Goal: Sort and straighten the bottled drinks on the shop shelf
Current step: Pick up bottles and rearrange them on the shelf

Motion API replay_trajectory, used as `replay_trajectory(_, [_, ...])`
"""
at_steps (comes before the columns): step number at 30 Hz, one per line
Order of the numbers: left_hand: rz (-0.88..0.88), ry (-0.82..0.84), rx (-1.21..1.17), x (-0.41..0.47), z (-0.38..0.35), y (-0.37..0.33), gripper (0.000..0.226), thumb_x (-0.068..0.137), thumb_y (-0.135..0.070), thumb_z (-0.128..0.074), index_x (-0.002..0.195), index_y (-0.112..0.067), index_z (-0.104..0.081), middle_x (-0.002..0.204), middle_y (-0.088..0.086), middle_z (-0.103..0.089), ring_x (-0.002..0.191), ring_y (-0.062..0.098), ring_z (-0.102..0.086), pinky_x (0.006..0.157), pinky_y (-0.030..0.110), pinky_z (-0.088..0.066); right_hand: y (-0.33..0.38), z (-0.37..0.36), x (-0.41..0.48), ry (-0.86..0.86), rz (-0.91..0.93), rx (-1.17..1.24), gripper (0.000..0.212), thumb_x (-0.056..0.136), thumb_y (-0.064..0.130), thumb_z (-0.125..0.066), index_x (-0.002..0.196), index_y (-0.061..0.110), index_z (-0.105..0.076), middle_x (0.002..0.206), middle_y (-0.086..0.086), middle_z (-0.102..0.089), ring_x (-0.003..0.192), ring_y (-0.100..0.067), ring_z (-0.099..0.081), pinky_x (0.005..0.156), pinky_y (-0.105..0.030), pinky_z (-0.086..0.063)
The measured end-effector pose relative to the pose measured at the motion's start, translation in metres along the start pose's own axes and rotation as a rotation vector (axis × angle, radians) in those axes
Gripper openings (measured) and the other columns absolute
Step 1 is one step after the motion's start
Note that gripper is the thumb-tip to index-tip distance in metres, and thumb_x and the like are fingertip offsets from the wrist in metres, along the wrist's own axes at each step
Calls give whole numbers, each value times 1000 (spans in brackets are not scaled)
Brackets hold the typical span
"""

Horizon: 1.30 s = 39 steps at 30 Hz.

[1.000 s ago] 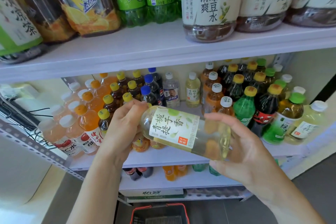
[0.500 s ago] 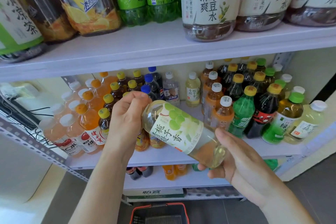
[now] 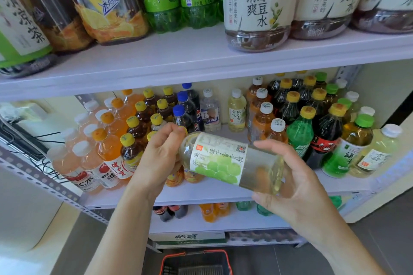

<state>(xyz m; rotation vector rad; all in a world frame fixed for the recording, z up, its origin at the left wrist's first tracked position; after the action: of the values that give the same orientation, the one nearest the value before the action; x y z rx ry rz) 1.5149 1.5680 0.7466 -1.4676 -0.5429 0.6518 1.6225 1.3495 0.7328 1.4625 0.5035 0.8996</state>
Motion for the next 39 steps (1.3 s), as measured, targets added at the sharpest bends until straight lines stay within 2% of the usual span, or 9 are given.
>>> replay_trajectory(5, [-288, 146, 144, -4, -4, -21, 20, 95, -36, -51, 81, -24, -57, 64, 0, -41, 52, 11, -35, 44, 23, -28, -29, -4, 4, 167, -490, 553, 52, 83, 37, -74, 131, 30, -57, 124, -7, -67, 105, -33, -68, 82, -45, -58])
replay_trajectory(7, [-339, 205, 201, -6, -8, -26, 17, 97, -34, -50, 85, -25, -57, 67, -9, -45, 55, 6, -37, 48, 17, -33, -33, -8, 2, 267, -572, 546, 46, 87, 49, -66, 123, 20, -65, 113, -21, -69, 95, -37, -68, 71, -44, -60])
replay_trajectory(11, [-338, 271, 226, -5, -5, -27, 11, 95, -31, -53, 98, -21, -57, 79, -1, -50, 69, 15, -43, 60, 23, -40, -39, -12, 1, 320, -442, 441, 57, 73, 44, -82, 125, 28, -63, 122, -10, -67, 104, -28, -67, 78, -37, -59])
replay_trajectory(16, [-235, 176, 149, 5, -5, -21, 26, 84, -23, -65, 106, -17, -53, 80, 4, -63, 72, 18, -54, 65, 32, -47, -37, -14, 8, 43, -119, -322, 72, 54, 45, -87, 115, 62, -51, 113, 26, -49, 109, 3, -53, 89, -7, -41])
replay_trajectory(20, [-116, 97, 482, 13, -4, -8, 21, 97, -38, -57, 93, -19, -62, 66, 8, -54, 58, 22, -46, 59, 39, -41, -35, -15, 3, -128, 87, -594, 79, 59, 27, -91, 124, 45, -50, 112, 18, -35, 113, 6, -41, 90, 0, -32])
replay_trajectory(26, [28, -20, 675, 17, 1, -2, 68, 88, -67, -47, 102, -3, -65, 97, 22, -70, 90, 36, -65, 87, 51, -50, -36, -22, 1, -149, 134, -612, 78, 61, 25, -90, 130, 30, -54, 118, 11, -36, 114, -3, -45, 94, -13, -40])
replay_trajectory(31, [32, 120, 405, 13, -2, -3, 51, 82, -59, -62, 84, -8, -63, 64, 20, -51, 55, 16, -44, 51, 25, -36, -42, -19, 0, -185, 129, -607, 80, 60, 26, -90, 130, 32, -53, 118, 10, -36, 114, -3, -45, 90, -19, -47])
replay_trajectory(36, [-22, 127, 213, 9, -9, -3, 48, 66, -68, -71, 73, -22, -56, 73, 37, -53, 66, 30, -46, 52, 36, -26, -47, -21, -2, -206, 133, -614, 81, 58, 28, -89, 125, 42, -45, 114, 9, -35, 109, -3, -44, 83, 1, -37])
replay_trajectory(39, [-59, 92, 141, 10, -13, -2, 44, 65, -64, -77, 72, -25, -58, 67, 22, -51, 60, 29, -40, 47, 30, -21, -49, -21, 0, -233, 133, -647, 83, 57, 28, -90, 125, 42, -44, 111, 9, -32, 105, -7, -44, 77, 1, -38])
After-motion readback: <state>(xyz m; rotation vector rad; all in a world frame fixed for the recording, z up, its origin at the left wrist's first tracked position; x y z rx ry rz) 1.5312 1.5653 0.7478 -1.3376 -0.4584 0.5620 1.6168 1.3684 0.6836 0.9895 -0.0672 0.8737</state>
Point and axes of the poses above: each hand's wrist, its own x-axis towards the middle knuckle, its own z-axis out of the back of the hand, y = z × x, the point moved 4 cm from there along x, towards the middle knuckle
